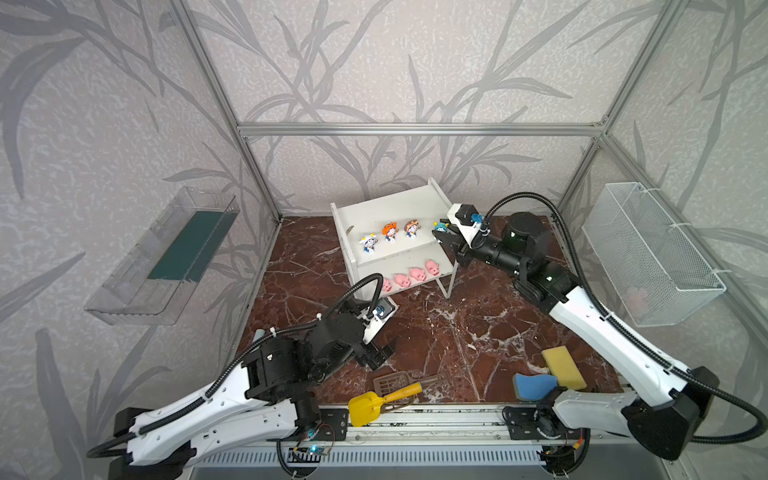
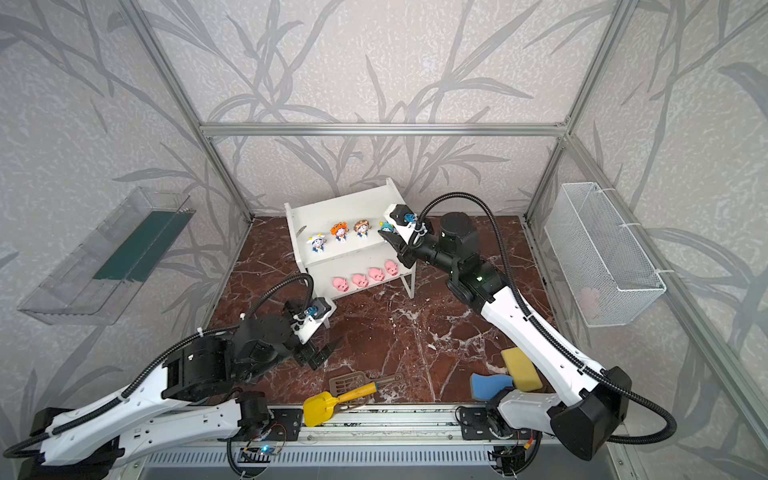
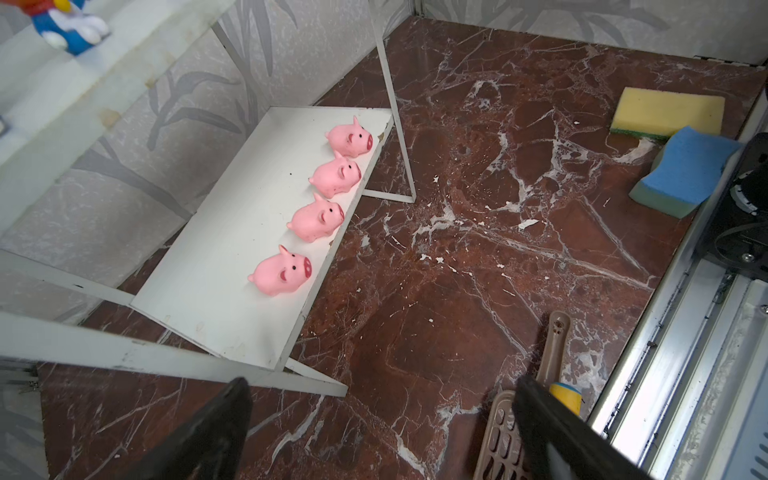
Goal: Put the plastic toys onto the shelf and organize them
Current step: 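Carry the teal-hooded figure with the right gripper over the shelf's top tier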
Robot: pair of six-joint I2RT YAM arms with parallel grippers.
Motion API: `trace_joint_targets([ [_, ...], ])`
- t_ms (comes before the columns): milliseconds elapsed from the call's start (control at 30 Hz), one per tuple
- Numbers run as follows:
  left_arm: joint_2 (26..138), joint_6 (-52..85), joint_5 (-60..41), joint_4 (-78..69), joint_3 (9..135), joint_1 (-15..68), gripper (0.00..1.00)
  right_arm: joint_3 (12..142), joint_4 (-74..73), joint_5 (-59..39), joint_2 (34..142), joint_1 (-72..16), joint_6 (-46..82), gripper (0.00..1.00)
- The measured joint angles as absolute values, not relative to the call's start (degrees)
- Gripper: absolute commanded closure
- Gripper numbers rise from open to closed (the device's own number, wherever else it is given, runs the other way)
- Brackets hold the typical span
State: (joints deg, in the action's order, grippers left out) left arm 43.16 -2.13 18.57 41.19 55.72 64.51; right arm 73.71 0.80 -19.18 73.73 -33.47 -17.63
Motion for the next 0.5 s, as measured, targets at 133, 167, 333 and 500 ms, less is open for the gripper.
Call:
trace_joint_targets([
  [133, 44.29, -3.53, 18.94, 38.52, 58.39, 64.51, 0.01, 74.22, 0.58, -20.88, 75.70, -32.21, -16.99, 0.74],
  [167, 44.51, -3.97, 19.09, 37.74, 58.87, 64.51, 0.01, 74.22, 0.45, -21.30, 76.12, -31.94, -16.71, 0.74],
  [333, 45.08, -5.41, 19.44, 35.14, 59.57, 64.51, 0.01, 74.22, -0.97, -22.81, 77.97, -30.98, -15.35, 0.74],
  [500, 44.99, -6.52, 19.42, 33.21, 59.64, 64.51, 0.01, 74.19, -3.62, -23.24, 79.18, -30.26, -13.28, 0.74],
])
